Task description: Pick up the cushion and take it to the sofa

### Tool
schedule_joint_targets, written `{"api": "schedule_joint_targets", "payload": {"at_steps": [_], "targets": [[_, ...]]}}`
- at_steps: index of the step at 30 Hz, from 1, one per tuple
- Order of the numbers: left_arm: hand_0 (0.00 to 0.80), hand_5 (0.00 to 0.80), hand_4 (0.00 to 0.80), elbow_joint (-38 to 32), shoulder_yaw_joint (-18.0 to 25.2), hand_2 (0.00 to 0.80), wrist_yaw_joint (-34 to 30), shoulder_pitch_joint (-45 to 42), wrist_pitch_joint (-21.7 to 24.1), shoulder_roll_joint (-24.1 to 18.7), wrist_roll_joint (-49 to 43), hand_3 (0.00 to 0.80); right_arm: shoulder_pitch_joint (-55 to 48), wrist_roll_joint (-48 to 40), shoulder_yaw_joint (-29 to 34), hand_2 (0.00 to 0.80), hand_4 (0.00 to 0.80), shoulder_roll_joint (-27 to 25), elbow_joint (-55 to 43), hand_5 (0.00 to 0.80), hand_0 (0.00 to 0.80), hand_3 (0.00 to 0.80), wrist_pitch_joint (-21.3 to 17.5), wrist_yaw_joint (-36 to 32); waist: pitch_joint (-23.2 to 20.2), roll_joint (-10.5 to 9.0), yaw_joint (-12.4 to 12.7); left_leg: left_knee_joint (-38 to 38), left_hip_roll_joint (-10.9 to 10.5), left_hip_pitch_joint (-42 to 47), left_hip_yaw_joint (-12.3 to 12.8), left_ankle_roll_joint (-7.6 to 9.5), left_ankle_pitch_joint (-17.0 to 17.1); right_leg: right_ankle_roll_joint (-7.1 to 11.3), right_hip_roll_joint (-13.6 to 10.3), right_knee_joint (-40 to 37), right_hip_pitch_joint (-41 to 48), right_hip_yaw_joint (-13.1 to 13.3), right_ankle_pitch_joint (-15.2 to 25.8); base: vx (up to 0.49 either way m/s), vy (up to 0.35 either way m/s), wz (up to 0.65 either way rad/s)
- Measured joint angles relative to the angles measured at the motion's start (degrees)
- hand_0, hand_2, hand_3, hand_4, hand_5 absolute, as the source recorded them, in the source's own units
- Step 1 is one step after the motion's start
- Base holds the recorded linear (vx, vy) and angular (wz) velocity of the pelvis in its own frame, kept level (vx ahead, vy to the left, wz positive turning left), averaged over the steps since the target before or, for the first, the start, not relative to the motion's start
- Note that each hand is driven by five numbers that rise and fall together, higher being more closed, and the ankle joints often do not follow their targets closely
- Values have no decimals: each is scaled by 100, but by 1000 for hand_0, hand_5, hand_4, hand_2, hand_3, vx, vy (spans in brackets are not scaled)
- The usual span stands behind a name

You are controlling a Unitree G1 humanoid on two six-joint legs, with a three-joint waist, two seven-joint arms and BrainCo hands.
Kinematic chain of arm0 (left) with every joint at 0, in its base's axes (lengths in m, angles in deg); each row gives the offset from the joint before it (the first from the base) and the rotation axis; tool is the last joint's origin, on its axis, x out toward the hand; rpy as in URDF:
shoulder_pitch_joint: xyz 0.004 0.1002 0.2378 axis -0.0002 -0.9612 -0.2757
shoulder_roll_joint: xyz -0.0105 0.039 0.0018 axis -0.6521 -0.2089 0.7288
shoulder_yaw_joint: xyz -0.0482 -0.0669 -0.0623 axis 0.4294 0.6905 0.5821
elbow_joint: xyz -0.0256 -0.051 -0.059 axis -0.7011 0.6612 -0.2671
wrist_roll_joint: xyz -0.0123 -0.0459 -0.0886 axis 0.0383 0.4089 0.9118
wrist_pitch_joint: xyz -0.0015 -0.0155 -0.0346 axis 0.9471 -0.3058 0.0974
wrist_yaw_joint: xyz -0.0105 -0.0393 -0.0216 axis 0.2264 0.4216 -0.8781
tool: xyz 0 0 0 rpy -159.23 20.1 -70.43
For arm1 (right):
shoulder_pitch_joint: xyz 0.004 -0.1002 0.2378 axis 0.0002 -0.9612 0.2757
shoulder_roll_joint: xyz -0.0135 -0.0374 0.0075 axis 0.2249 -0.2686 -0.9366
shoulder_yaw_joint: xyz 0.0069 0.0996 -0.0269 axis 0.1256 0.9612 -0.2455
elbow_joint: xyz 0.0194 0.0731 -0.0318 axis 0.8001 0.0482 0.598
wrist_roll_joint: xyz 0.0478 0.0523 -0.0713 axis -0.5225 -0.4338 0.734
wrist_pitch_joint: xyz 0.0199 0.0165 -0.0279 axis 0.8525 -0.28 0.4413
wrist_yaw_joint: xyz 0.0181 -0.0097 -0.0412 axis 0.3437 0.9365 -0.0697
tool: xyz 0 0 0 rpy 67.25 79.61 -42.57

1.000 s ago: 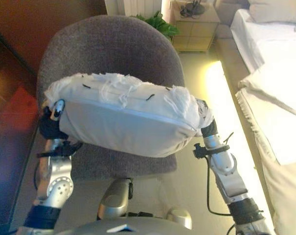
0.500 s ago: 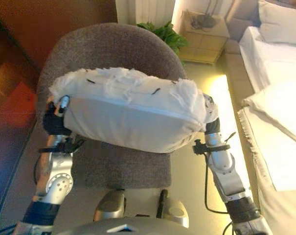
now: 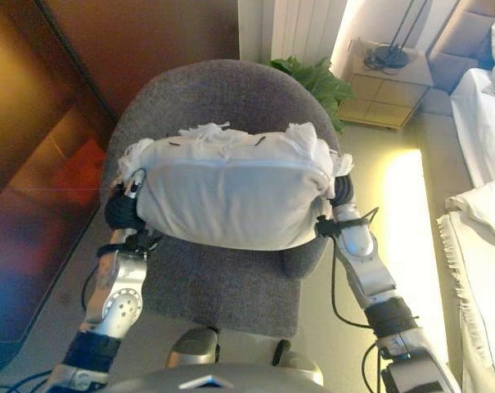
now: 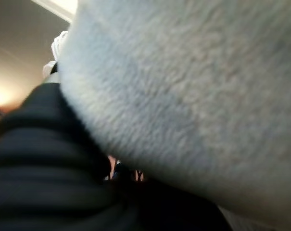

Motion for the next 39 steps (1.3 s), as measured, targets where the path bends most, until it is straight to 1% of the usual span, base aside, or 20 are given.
{"api": "schedule_joint_targets", "payload": {"at_steps": [5, 7, 11, 15, 18, 20, 22, 24, 27, 31, 32, 33, 34, 35, 36, 37, 38, 39], "targets": [[800, 800, 800, 155, 6, 800, 445, 112, -166, 11, -220, 800, 409, -101, -225, 800, 800, 119, 484, 800, 800, 800, 285, 39, -19, -29, 32, -77, -7, 124, 1, -1, 9, 4, -1, -70, 143, -14, 6, 72, 20, 3], [800, 800, 800, 402, 5, 800, 618, 302, -256, 17, -229, 800, 531, -148, -306, 800, 800, 259, 726, 800, 800, 800, 336, 88, -25, -33, 32, -79, -8, 170, 6, -1, 9, 4, 0, -70, 194, -27, 4, 52, 32, 4], [800, 800, 800, 1191, -18, 800, 958, 813, -547, 89, -349, 800, 873, -237, -484, 800, 800, 497, 1448, 800, 800, 800, 553, 235, -36, -40, 10, -79, -8, 164, 9, -1, 32, 6, 1, -67, 190, -27, 11, 9, 8, 0], [800, 800, 800, 1976, -185, 800, 1505, 1347, -747, 191, -445, 800, 1541, -603, -845, 800, 800, 612, 2473, 800, 800, 800, 793, 360, -37, -40, 10, -73, 1, 106, 1, -3, 64, 5, 8, -67, 132, -31, 32, -121, 5, 1], [800, 800, 800, 2794, -370, 800, 1880, 2107, -780, 306, -451, 800, 2333, -935, -1031, 800, 800, 679, 3385, 800, 800, 800, 820, 424, -68, 17, 6, -52, 58, -367, -17, -10, 208, -29, 65, 11, -357, -53, 106, -289, -3, 4], [800, 800, 800, 3456, -512, 800, 1998, 2700, -780, 324, -450, 800, 2856, -1100, -1060, 800, 800, 689, 4005, 800, 800, 800, 809, 391, -54, 50, 2, -51, 86, -657, -16, -7, 323, -38, 96, 19, -638, -64, 184, -240, 15, 3], [800, 800, 800, 3986, -628, 800, 2066, 3159, -786, 330, -445, 800, 3270, -1235, -1117, 800, 800, 720, 4514, 800, 800, 800, 803, 265, -22, 95, -11, -51, 83, -787, -14, 6, 361, -22, 93, 15, -773, -64, 227, -169, 32, -1], [800, 800, 800, 4353, -732, 800, 2162, 3578, -803, 333, -438, 800, 3659, -1388, -1119, 800, 800, 712, 4947, 800, 800, 800, 800, 128, 35, 173, -21, -49, 77, -909, -16, 14, 398, 14, 88, 12, -890, -64, 252, -97, 44, -1], [800, 800, 800, 4682, -737, 800, 2324, 4045, -860, 344, -438, 800, 4108, -1514, -1106, 800, 800, 717, 5421, 800, 800, 800, 797, -70, 143, 278, -86, -59, 80, -1076, -22, 9, 454, 17, 91, 19, -1060, -63, 308, -46, 48, -1], [797, 797, 797, 5230, -784, 797, 2488, 4699, -1040, 405, -439, 797, 4605, -1566, -1109, 800, 800, 690, 5963, 800, 800, 800, 816, -221, 374, 349, -186, -67, 77, -1252, -32, 21, 513, 18, 90, 42, -1244, -65, 353, -28, 52, 0], [762, 762, 762, 5271, -814, 762, 2535, 4844, -1063, 406, -441, 762, 4712, -1565, -1109, 800, 800, 664, 6016, 800, 800, 800, 831, -203, 493, 363, -204, -70, 71, -1256, -29, 26, 520, 13, 84, 44, -1251, -63, 361, -13, 69, -1], [693, 693, 693, 5370, -875, 693, 2594, 4989, -1078, 404, -440, 693, 4814, -1563, -1108, 800, 800, 665, 6094, 800, 800, 800, 841, -168, 578, 372, -219, -69, 65, -1264, -29, 28, 521, 13, 80, 51, -1260, -63, 361, -15, 52, 2], [499, 499, 499, 5462, -905, 499, 2651, 5123, -1121, 403, -439, 499, 4886, -1552, -1108, 800, 800, 668, 6116, 800, 800, 800, 871, -129, 615, 372, -247, -69, 58, -1301, -32, 28, 522, 12, 77, 54, -1293, -63, 361, -9, 42, 3], [395, 395, 395, 5490, -905, 395, 2688, 5217, -1170, 393, -438, 395, 4951, -1542, -1109, 800, 800, 669, 6132, 800, 800, 800, 891, -66, 621, 373, -267, -69, 51, -1359, -31, 31, 526, 5, 72, 63, -1353, -63, 366, -11, 43, 3], [0, 0, 0, 5555, -919, 0, 2696, 5323, -1192, 377, -437, 0, 5039, -1538, -1114, 800, 800, 669, 6165, 800, 800, 800, 920, 1, 681, 375, -289, -69, 42, -1367, -27, 38, 531, -3, 64, 64, -1359, -64, 372, 12, 40, 3], [0, 0, 0, 5664, -930, 0, 2701, 5458, -1209, 365, -435, 0, 5139, -1538, -1124, 518, 518, 669, 6209, 518, 518, 518, 950, 74, 747, 377, -314, -69, 32, -1368, -25, 45, 536, -1, 58, 71, -1358, -72, 370, 8, 45, 3], [0, 0, 0, 5703, -932, 0, 2701, 5562, -1244, 348, -432, 0, 5221, -1537, -1123, 47, 47, 660, 6222, 47, 47, 47, 1012, 133, 810, 376, -326, -70, 24, -1369, -22, 45, 536, 3, 57, 71, -1358, -74, 368, 5, 55, 3], [0, 0, 0, 5749, -987, 0, 2698, 5693, -1295, 318, -403, 0, 5325, -1524, -1122, 0, 0, 649, 6247, 0, 0, 0, 1084, 280, 882, 382, -339, -71, 16, -1372, -17, 45, 536, 6, 41, 71, -1358, -74, 365, -17, 68, 1]]}}
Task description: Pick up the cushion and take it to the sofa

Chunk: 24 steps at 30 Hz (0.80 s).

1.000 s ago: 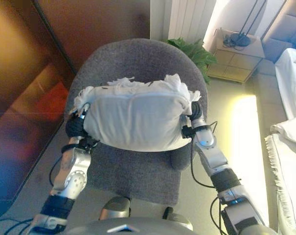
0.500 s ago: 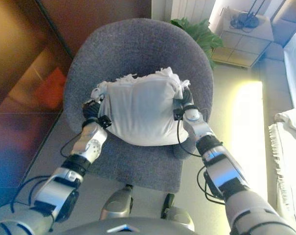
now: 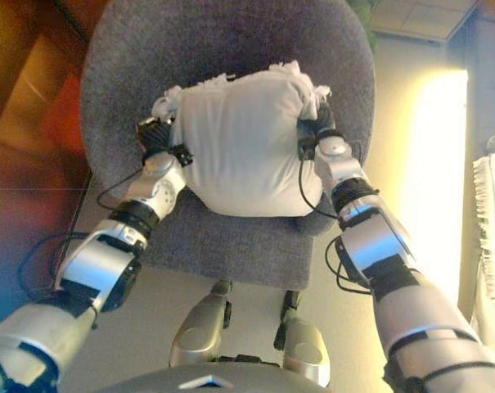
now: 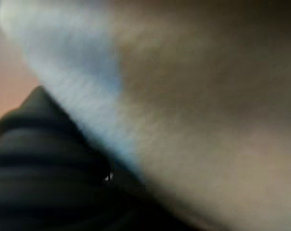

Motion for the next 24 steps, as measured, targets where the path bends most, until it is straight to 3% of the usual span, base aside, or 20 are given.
{"api": "schedule_joint_targets", "payload": {"at_steps": [6, 15, 18, 24], "targets": [[0, 0, 0, 75, -359, 0, 1, 337, 6, -111, 36, 0, 387, 99, -4, 0, 0, -209, 50, 0, 0, 0, 162, 742, 242, 22, -112, 0, -73, -95, 15, 13, 10, 40, -61, 34, -90, -1, -26, -3, 50, 3], [0, 0, 0, 16, -434, 0, -19, 429, 48, -244, 83, 0, 426, 673, -27, 0, 0, -264, -210, 0, 0, 0, 154, 1412, 375, 35, -178, -2, -142, -97, 171, 17, 12, 88, -154, 43, -93, -1, -55, 3, 18, 1], [0, 0, 0, -457, -624, 0, -145, 421, 65, -438, 76, 0, 421, 905, -29, 0, 0, -542, -697, 0, 0, 0, 142, 1606, 535, 46, -171, -2, -145, -99, 180, 17, 12, 94, -158, 75, -103, -6, -54, 0, 0, 0], [0, 0, 0, -1905, -573, 0, -512, -275, 143, -991, -41, 0, 34, 1664, 40, 0, 0, -1443, -2368, 0, 0, 0, 165, 2017, 673, 51, -165, -4, -199, -118, 187, 36, 27, 125, -194, 120, -118, -56, -71, 31, -42, 3]]}}
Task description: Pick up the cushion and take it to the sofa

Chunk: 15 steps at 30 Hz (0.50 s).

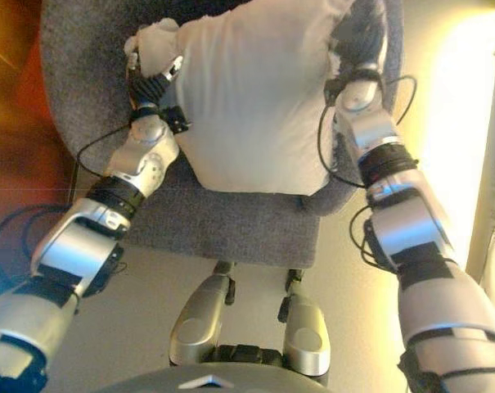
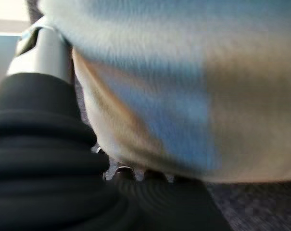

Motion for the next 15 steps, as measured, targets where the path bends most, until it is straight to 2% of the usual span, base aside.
{"api": "schedule_joint_targets", "payload": {"at_steps": [2, 4, 7, 9, 11, 15], "targets": [[0, 0, 0, -636, 165, 0, -162, -515, 36, -201, -181, 0, -384, 303, 257, 0, 0, -283, -805, 0, 0, 0, 2, 71, 0, 0, 3, 0, -16, 8, 9, 1, 1, 5, -9, -20, 33, -15, -4, 91, -48, 6], [0, 0, 0, -1349, 506, 0, -309, -1229, 97, -310, -374, 0, -1056, 587, 730, 0, 0, -489, -1791, 0, 0, 0, -8, 83, 0, -3, 10, 0, -29, 96, 59, 3, 0, 12, -17, -56, 159, -18, -9, 118, -40, 10], [0, 0, 0, -1982, 963, 0, -483, -2292, 202, -338, -676, 0, -2203, 907, 1416, 0, 0, -547, -2573, 0, 0, 0, -22, 8, -3, -39, 9, -6, -68, 481, 136, 28, -23, 59, -41, -165, 634, -28, -60, 147, -51, 14], [0, 0, 0, -2563, 1283, 0, -585, -3032, 253, -382, -889, 0, -3078, 1074, 1934, 0, 0, -535, -2998, 0, 0, 0, -85, -98, -28, -66, 2, -9, -26, 710, 147, 197, -173, 15, 10, -258, 909, -32, -99, 177, -63, 5], [0, 0, 0, -2772, 1449, 0, -670, -3517, 243, -387, -912, 0, -3831, 1126, 2324, 0, 0, -462, -3091, 0, 0, 0, -110, -216, -125, -179, 1, -11, 9, 814, 166, 136, -243, -3, 35, -259, 1014, -25, -111, 186, -73, -4], [0, 0, 0, -2780, 1476, 0, -815, -4004, 224, -372, -1128, 0, -4601, 1135, 2581, 0, 0, -217, -3100, 0, 0, 0, -131, -387, -450, -352, -28, -18, 12, 1067, 265, 165, -320, -11, 14, -263, 1228, 30, -119, 178, -61, -10]]}}
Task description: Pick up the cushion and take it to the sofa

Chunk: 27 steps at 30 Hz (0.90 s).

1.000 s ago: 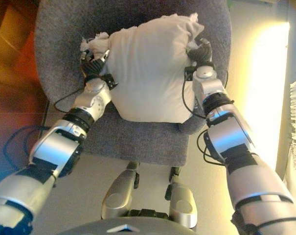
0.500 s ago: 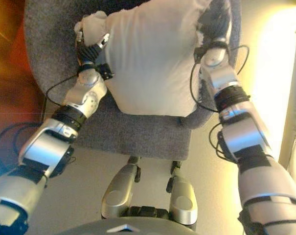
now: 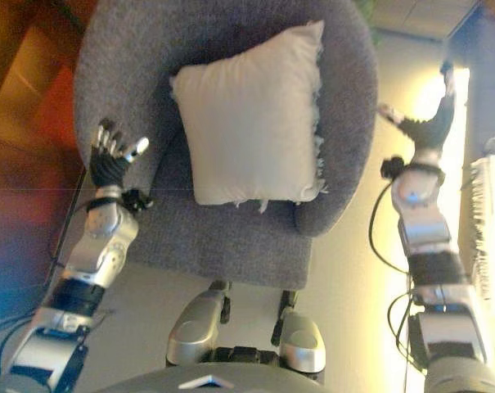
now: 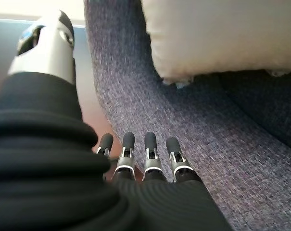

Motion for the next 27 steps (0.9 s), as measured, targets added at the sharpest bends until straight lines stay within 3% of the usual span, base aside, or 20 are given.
{"api": "schedule_joint_targets", "payload": {"at_steps": [5, 10, 12, 15, 22, 27], "targets": [[0, 0, 0, 74, 416, 0, -524, -970, -23, 252, -37, 0, -1177, 288, 368, 0, 0, 405, -14, 0, 0, 0, -143, -339, -744, -43, -104, -30, -56, 270, 40, -7, -93, 35, -60, -1, 247, 10, -95, 45, -36, -3], [0, 0, 0, 666, 646, 0, -1087, -2038, -467, 346, -242, 0, -2395, 309, 547, 0, 0, 933, 379, 0, 0, 0, 149, -727, -1091, -64, -127, -32, -18, 427, 111, -36, -174, 8, -45, 0, 368, 72, -164, 2, -44, -7], [0, 0, 0, 1359, 756, 0, -1266, -2780, -653, 497, -409, 0, -3212, 76, 486, 0, 0, 1371, 1065, 0, 0, 0, 303, -893, -1217, -107, -124, -36, -1, 585, 177, -47, -251, -4, -37, -1, 495, 122, -223, 1, -48, -13], [0, 0, 0, 2513, 759, 0, -1263, -2988, -718, 769, -449, 0, -3498, -194, 281, 0, 0, 1550, 2136, 0, 0, 0, 468, -950, -1293, -94, -138, -37, 27, 634, 187, -51, -256, -15, -16, 0, 522, 130, -239, -24, -42, -4], [0, 0, 0, 4549, 569, 0, -1102, -2711, -573, 1182, -936, 0, -3271, -376, -391, 0, 0, 2108, 4218, 0, 0, 0, 623, -1187, -1745, -241, -125, -38, 88, 708, 206, -88, -270, -62, 38, -2, 604, 180, -317, -24, -33, -1], [0, 0, 0, 5694, 299, 0, -916, -2530, -596, 1285, -1385, 0, -3055, -495, -644, 0, 0, 2382, 5398, 0, 0, 0, 733, -1580, -1829, -162, -119, -37, 93, 708, 249, -88, -270, -63, 34, -3, 595, 204, -317, -21, -1, -2]]}}
